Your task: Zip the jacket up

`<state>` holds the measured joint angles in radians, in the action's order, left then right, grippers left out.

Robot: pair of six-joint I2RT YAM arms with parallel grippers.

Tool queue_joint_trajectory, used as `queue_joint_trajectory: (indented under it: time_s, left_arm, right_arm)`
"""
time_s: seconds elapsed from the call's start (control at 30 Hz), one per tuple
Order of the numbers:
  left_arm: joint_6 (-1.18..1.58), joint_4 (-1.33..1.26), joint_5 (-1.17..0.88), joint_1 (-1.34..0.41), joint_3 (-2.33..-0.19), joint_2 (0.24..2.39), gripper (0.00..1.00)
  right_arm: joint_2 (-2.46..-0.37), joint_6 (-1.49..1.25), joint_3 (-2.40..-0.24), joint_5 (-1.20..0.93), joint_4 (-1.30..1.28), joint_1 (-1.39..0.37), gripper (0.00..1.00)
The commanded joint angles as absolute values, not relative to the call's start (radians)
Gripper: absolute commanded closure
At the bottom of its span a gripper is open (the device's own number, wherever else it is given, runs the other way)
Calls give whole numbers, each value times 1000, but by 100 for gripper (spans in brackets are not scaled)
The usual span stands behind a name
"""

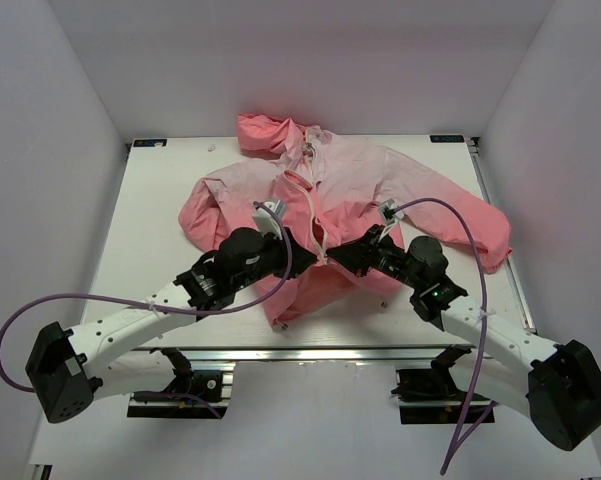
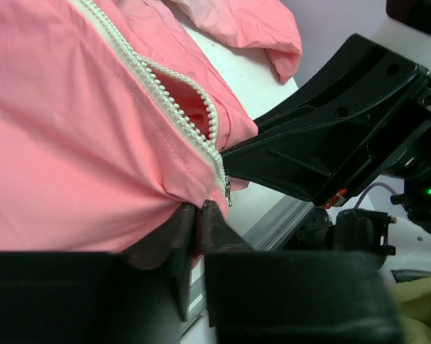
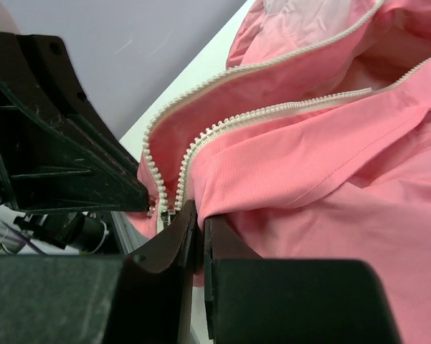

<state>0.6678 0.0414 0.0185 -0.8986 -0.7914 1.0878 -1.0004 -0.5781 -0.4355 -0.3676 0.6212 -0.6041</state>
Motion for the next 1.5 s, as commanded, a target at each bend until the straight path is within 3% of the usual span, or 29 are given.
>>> queue_joint_trajectory:
  time_s: [0.0, 0.03, 0.13, 0.23, 0.4, 0.43, 0.5, 0.77, 0.87, 1.03, 1.37, 1.43, 1.47]
  left_arm:
    - [653, 18, -49, -905, -810, 1104, 74]
    - [658, 12, -51, -905, -813, 1111, 60]
    - [663, 8, -61, -905, -822, 1134, 42]
    - [666, 8, -64, -905, -834, 1154, 43]
    - [670, 26, -46, -902, -847, 1163, 53]
    - [670, 26, -46, -903, -845, 1157, 52]
    - [672, 14, -48, -900, -831, 1146, 39]
    - [683, -69, -64, -887, -761, 1060, 31]
    - [689, -84, -77, -879, -753, 1061, 37]
    - [686, -75, -106, -876, -772, 1095, 59]
    - [666, -6, -74, -874, -805, 1132, 74]
    - [666, -5, -71, -874, -802, 1132, 82]
    - [669, -5, -71, -874, -798, 1132, 93]
  right_arm:
    - [-1008, -545, -495, -451, 675, -606, 100]
    - [-1011, -549, -495, -459, 673, -606, 100]
    - [-1012, -552, -494, -479, 675, -606, 100]
    - [-1015, -561, -488, -486, 678, -606, 100]
    - [-997, -558, -477, -456, 666, -606, 100]
    - [-997, -555, -479, -451, 655, -606, 100]
    - [-997, -542, -482, -445, 634, -606, 100]
    - [-1003, -529, -486, -440, 609, -606, 100]
    - [-1003, -531, -488, -439, 609, -606, 100]
    - [-1000, -546, -488, -442, 629, -606, 100]
    - [-974, -555, -485, -426, 621, -606, 100]
    - [-973, -561, -485, -420, 620, -606, 100]
    - [-971, -566, -485, -411, 620, -606, 100]
